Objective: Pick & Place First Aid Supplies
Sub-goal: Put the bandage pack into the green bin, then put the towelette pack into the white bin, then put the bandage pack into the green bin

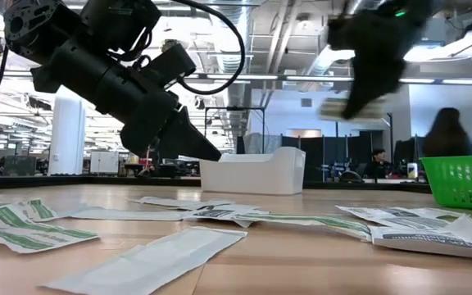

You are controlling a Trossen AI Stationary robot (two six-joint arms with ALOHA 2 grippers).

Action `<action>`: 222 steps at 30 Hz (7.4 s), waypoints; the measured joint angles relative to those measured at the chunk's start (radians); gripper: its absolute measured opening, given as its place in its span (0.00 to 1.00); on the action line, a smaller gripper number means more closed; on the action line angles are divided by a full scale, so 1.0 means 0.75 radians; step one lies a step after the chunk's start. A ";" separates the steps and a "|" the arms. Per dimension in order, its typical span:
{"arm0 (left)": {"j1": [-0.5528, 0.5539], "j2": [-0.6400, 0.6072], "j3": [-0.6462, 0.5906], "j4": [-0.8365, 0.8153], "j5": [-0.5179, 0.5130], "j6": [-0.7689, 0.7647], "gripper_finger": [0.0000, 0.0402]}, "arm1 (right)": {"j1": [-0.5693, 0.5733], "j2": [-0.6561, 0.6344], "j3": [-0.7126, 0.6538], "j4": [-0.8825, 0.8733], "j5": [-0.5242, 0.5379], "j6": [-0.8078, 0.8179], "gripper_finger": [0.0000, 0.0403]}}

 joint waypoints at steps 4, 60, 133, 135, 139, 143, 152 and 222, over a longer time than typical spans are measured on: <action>0.001 0.000 0.001 -0.011 0.000 -0.010 0.20 | 0.105 -0.083 -0.058 -0.234 -0.022 0.347 0.01; 0.057 0.000 0.001 -0.018 0.125 -0.110 0.20 | 0.286 0.215 -0.112 0.411 -0.272 -0.137 0.23; 0.081 0.000 0.000 -0.018 0.125 -0.111 0.20 | 0.123 0.443 -0.058 0.785 -0.221 -0.532 0.01; 0.081 -0.001 0.000 -0.018 0.126 -0.111 0.20 | 0.114 0.391 -0.057 0.785 -0.118 -0.561 0.01; 0.081 0.000 0.000 -0.018 0.125 -0.111 0.20 | 0.080 0.311 -0.057 0.823 0.241 -0.677 0.01; 0.081 -0.001 0.000 -0.018 0.125 -0.111 0.20 | -0.021 0.301 -0.055 0.968 0.698 -0.831 0.01; 0.081 -0.001 0.000 -0.018 0.125 -0.110 0.20 | -0.387 0.302 -0.053 1.053 0.354 -0.801 0.04; 0.081 -0.001 0.000 -0.033 0.125 -0.110 0.20 | 0.154 0.579 -0.032 0.656 -0.451 -0.653 0.16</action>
